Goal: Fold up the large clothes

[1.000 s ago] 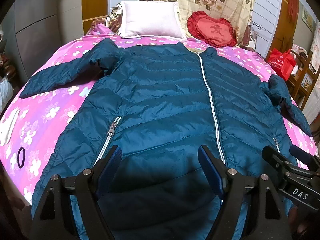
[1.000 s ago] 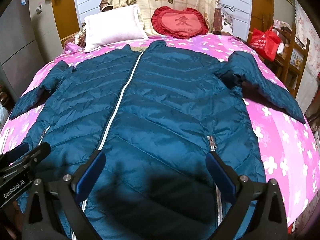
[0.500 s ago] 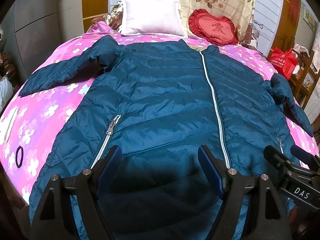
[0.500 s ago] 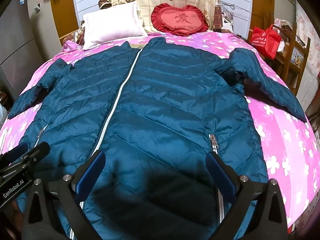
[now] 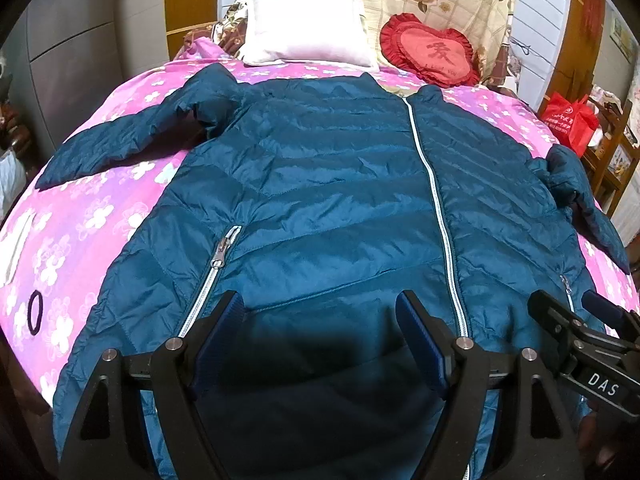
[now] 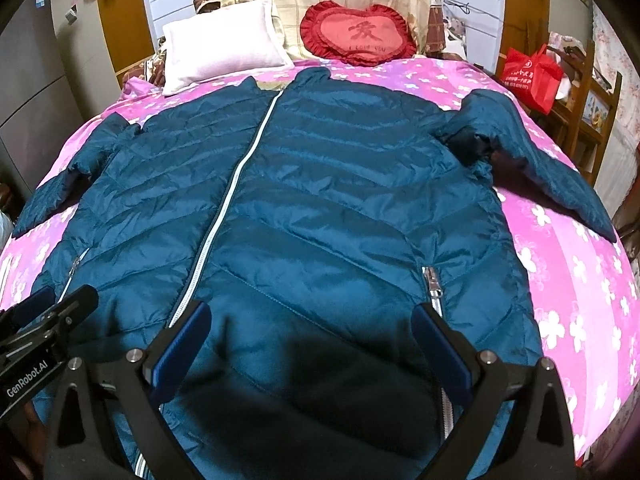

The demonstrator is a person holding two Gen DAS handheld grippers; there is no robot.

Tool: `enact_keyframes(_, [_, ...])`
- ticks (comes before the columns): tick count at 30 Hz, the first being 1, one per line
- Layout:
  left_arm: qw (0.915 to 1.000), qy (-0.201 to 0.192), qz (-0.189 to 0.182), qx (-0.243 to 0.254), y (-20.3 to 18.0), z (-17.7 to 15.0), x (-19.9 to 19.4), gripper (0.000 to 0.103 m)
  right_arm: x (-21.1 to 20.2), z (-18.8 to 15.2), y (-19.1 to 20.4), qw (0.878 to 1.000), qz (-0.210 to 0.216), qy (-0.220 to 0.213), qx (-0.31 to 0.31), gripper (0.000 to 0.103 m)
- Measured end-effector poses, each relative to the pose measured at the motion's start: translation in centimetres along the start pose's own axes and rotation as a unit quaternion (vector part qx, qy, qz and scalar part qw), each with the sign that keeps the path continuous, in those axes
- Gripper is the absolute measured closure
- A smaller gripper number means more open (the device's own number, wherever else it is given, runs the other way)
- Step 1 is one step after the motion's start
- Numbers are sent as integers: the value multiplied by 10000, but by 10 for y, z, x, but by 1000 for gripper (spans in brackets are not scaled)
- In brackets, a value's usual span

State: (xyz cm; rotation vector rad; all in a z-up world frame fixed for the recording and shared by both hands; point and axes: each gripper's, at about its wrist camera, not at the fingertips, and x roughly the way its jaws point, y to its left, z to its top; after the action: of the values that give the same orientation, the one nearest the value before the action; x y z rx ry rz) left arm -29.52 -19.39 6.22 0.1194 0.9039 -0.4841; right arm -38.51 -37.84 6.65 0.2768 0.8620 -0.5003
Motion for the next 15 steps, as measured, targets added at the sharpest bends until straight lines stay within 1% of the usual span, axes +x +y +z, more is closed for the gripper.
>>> enact_keyframes(15, [10000, -7, -21, -60, 2, 1, 1, 45, 13, 1, -10, 9997, -80, 182, 114, 1])
